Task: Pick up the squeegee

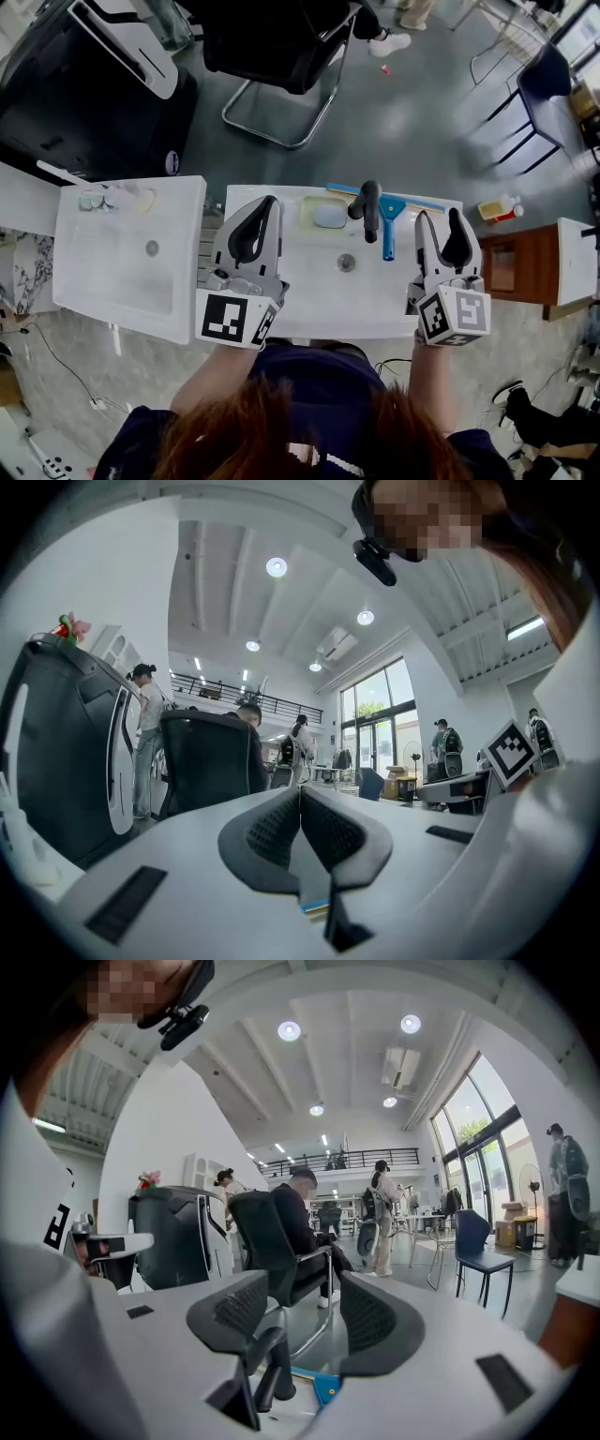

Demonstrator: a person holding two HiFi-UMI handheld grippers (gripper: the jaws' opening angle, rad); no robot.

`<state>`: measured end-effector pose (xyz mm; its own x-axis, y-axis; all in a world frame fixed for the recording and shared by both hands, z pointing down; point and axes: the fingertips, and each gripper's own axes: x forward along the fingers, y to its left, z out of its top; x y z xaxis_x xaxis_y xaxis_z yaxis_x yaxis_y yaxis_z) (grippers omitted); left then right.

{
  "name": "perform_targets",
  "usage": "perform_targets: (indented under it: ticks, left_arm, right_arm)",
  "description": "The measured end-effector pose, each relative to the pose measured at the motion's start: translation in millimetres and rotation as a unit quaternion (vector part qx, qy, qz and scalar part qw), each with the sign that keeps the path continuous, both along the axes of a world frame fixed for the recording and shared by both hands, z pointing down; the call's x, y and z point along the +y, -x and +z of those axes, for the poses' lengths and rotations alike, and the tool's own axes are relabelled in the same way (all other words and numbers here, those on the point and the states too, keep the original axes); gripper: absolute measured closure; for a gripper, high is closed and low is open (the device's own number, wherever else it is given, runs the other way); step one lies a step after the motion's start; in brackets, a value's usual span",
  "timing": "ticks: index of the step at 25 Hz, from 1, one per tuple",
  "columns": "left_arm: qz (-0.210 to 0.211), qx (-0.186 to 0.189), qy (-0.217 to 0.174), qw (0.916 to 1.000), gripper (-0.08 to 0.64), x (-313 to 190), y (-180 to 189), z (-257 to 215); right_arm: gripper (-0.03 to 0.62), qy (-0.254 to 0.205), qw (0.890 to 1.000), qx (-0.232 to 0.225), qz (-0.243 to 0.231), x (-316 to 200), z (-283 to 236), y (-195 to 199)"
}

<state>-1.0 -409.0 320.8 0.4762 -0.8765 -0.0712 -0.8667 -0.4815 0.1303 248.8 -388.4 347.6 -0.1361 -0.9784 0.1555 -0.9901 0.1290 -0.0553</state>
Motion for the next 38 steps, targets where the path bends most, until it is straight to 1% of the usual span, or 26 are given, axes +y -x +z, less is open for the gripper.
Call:
perform_targets:
  ticks: [3,7,10,13,16,20,23,27,30,31,34,38]
  left_arm:
    - [0.015,-0.005,0.005,0.9999,0.539,-9,-10,7]
    - [0.027,-0.007,0.013,0.9995,0.539,-21,-20,18]
    - [0.042,-0.033,0.020,0.9983,0.540,-26,-23,36]
    - [0.045,-0.042,0.030,0.9977,0.539,-32,-24,49]
    - [0.044,-0.049,0.037,0.9972,0.539,-35,-23,57]
    - [0.042,-0.053,0.046,0.9966,0.539,-39,-24,68]
    - [0.046,-0.056,0.051,0.9960,0.540,-40,-25,72]
    - [0.046,-0.059,0.055,0.9956,0.540,-39,-24,74]
    - [0.043,-0.059,0.059,0.9956,0.538,-39,-22,75]
    - [0.042,-0.059,0.060,0.9956,0.540,-39,-21,74]
    - [0.039,-0.059,0.060,0.9957,0.539,-40,-19,74]
    - [0.035,-0.059,0.059,0.9959,0.540,-38,-16,74]
  right_arm:
    - [0.334,0.024,1.000,-0.004,0.017,-9,24,-13]
    - [0.334,0.078,0.996,-0.017,0.028,-25,75,-28]
    - [0.337,0.125,0.991,-0.028,0.039,-34,126,-38]
    - [0.339,0.186,0.980,-0.043,0.046,-43,188,-44]
    - [0.339,0.240,0.969,-0.043,0.043,-49,236,-44]
    - [0.337,0.296,0.954,-0.028,0.029,-54,275,-36]
    - [0.337,0.329,0.944,-0.012,0.029,-55,295,-33]
    - [0.342,0.353,0.935,-0.004,0.031,-53,312,-31]
    - [0.360,0.360,0.932,-0.005,0.033,-51,319,-28]
    - [0.369,0.359,0.933,0.000,0.037,-51,319,-28]
    - [0.426,0.350,0.935,0.004,0.056,-51,318,-33]
    - [0.431,0.337,0.939,-0.010,0.069,-49,319,-35]
